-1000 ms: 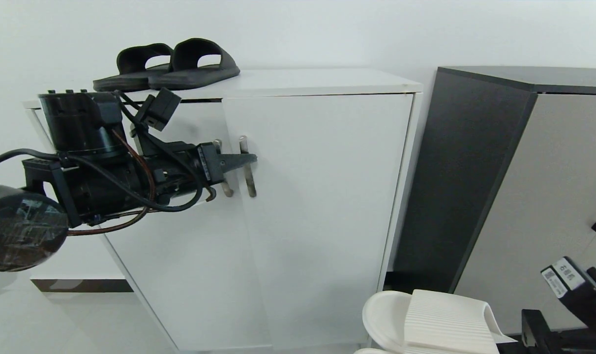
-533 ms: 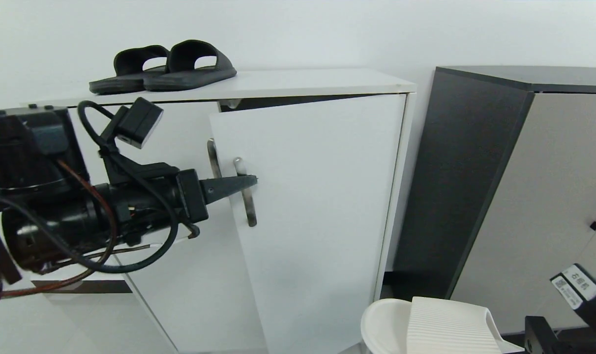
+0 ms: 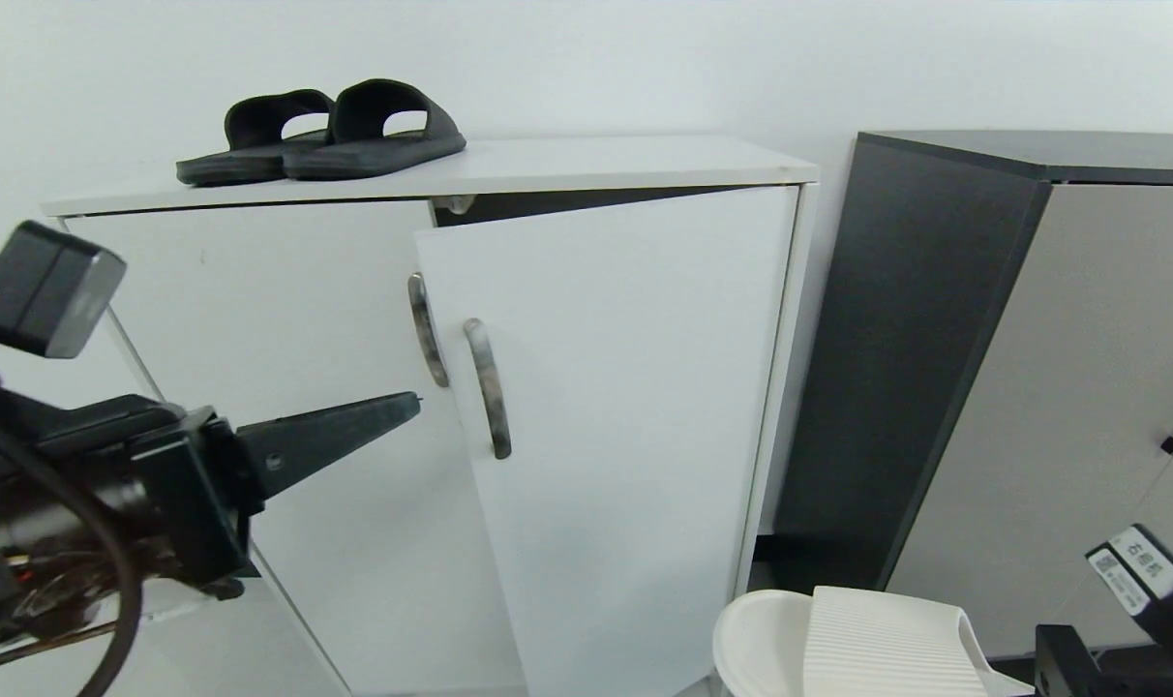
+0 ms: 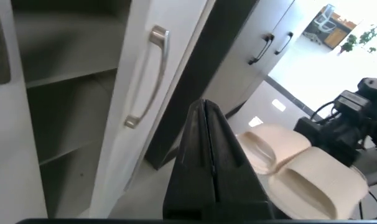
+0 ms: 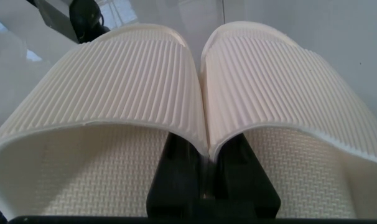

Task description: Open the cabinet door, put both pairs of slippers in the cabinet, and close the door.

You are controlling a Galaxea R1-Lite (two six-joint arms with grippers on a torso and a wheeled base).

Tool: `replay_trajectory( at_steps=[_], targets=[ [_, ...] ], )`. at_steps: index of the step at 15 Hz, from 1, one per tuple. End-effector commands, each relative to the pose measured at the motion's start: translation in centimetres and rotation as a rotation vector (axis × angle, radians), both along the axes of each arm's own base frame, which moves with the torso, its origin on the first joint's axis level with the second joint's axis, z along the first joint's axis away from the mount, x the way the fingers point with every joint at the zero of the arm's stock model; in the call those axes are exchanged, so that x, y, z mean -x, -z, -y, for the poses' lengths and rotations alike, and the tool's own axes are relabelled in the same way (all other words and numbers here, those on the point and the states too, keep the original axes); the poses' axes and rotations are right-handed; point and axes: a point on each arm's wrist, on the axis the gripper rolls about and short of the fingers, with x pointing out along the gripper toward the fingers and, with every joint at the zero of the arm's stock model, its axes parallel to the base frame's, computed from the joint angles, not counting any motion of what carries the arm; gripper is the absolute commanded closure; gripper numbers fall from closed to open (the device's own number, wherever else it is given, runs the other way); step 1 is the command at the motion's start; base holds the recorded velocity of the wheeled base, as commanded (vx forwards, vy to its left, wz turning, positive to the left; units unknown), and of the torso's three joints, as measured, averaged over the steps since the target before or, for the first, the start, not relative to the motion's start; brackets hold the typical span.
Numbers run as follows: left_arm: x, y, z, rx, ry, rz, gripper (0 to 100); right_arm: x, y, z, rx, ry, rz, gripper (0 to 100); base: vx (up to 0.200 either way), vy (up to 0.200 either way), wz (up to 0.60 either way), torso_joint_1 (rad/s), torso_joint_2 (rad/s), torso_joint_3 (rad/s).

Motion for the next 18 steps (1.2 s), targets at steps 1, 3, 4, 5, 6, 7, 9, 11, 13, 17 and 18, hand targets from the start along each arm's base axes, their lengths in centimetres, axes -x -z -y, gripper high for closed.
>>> replay_trajectory(
  at_steps=[1,3,4,5,6,7,9,11,13,17,18],
  targets=[
    [1.8,-0.8,-1.0,0.03,-0.017,0.056,100,0.1,0.0,0.0,-0.001,-0.002,0.001,100,0.0,0.0,0.0,0.0,0.0,0.0],
    [1.1,-0.9,-1.3,0.025,-0.054,0.049,100,0.2,-0.2,0.1,-0.012,-0.024,0.003,100,0.0,0.0,0.0,0.0,0.0,0.0],
    [0.0,-1.1,-1.1,0.021,-0.069,0.039,100,0.4,-0.3,0.3,-0.025,-0.047,0.005,100,0.0,0.0,0.0,0.0,0.0,0.0],
    [-0.4,-1.1,-1.1,0.017,-0.081,0.033,100,0.5,-0.3,0.3,-0.027,-0.05,0.005,100,0.0,0.0,0.0,0.0,0.0,0.0],
    [-1.4,-1.3,-1.2,0.014,-0.109,0.026,100,0.5,-0.3,0.3,-0.027,-0.05,0.005,100,0.0,0.0,0.0,0.0,0.0,0.0],
    [-2.6,-1.4,-1.2,0.009,-0.13,0.01,100,0.5,-0.3,0.3,-0.027,-0.05,0.005,100,0.0,0.0,0.0,0.0,0.0,0.0],
    [-4.4,-1.2,-1.3,0.005,-0.166,-0.001,100,0.5,-0.4,0.3,-0.029,-0.05,0.007,100,0.0,0.0,0.0,0.0,0.0,0.0],
    [-6.0,-0.8,-1.4,0.021,-0.189,-0.001,100,0.5,-0.4,0.3,-0.029,-0.05,0.007,100,0.0,0.0,0.0,0.0,0.0,0.0],
    [-7.8,-0.2,-0.9,0.03,-0.189,-0.005,100,0.5,-0.4,0.3,-0.029,-0.052,0.007,100,0.0,0.0,0.0,0.0,0.0,0.0],
    [-10.5,0.5,0.2,0.027,-0.172,-0.015,100,0.7,-0.3,0.2,-0.026,-0.064,0.002,100,0.0,0.0,0.0,0.0,0.0,0.0],
    [-10.7,0.7,0.7,0.027,-0.155,-0.016,100,0.7,-0.3,0.1,-0.024,-0.071,0.0,100,0.0,0.0,0.0,0.0,0.0,0.0]
  ],
)
